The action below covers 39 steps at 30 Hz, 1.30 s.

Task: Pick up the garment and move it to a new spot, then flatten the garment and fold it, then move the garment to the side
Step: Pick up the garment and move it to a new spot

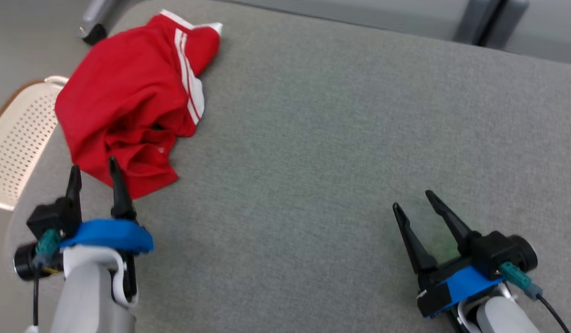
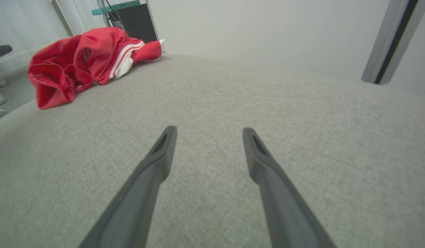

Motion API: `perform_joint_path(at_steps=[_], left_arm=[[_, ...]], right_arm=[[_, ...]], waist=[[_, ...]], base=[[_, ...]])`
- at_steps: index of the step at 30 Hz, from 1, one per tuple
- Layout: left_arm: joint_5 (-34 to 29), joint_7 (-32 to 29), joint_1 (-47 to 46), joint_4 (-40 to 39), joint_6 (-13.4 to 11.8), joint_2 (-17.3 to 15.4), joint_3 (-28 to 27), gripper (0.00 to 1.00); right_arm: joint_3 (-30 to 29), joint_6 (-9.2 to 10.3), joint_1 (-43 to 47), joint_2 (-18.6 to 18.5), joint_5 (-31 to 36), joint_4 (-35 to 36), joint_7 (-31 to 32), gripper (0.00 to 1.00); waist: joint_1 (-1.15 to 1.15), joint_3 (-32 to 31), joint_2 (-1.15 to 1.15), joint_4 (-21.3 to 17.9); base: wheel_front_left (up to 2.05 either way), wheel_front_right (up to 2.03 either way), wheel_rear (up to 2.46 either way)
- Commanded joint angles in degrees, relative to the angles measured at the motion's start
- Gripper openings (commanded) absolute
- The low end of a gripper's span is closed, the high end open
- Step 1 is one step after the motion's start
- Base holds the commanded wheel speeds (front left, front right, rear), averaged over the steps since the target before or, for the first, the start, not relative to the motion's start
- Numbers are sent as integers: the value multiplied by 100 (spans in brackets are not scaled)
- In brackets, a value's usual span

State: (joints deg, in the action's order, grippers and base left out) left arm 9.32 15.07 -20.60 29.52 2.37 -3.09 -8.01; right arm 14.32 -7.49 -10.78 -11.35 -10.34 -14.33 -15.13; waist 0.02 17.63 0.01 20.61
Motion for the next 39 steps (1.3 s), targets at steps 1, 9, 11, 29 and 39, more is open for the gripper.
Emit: perform_joint_path(at_steps=[1,9,11,29,39], left_arm=[[-86,15,-217,91,-47,-20,-49,100],[-485,15,-930,510,-328,-220,-161,100],[-548,16,-1112,644,-403,-281,-178,100],[-519,16,-2355,2389,-707,-793,-338,0],[-449,17,-2388,1064,-64,-618,-235,0]], right_arm=[[43,-1,-99,-53,-49,64,-3,100],[166,-1,-250,-241,-116,190,-2,100],[174,-1,-295,-286,-132,196,-2,100],[140,4,-445,-471,-354,154,9,100],[45,0,-414,-145,-328,196,1,100]], waist=[[-2,100,-1,-49],[-2,488,-1,-304],[-2,574,-1,-363],[-2,1073,-1,-772],[-2,692,-1,-928]], base=[[0,0,0],[0,0,0],[0,0,0],[0,0,0],[0,0,0]])
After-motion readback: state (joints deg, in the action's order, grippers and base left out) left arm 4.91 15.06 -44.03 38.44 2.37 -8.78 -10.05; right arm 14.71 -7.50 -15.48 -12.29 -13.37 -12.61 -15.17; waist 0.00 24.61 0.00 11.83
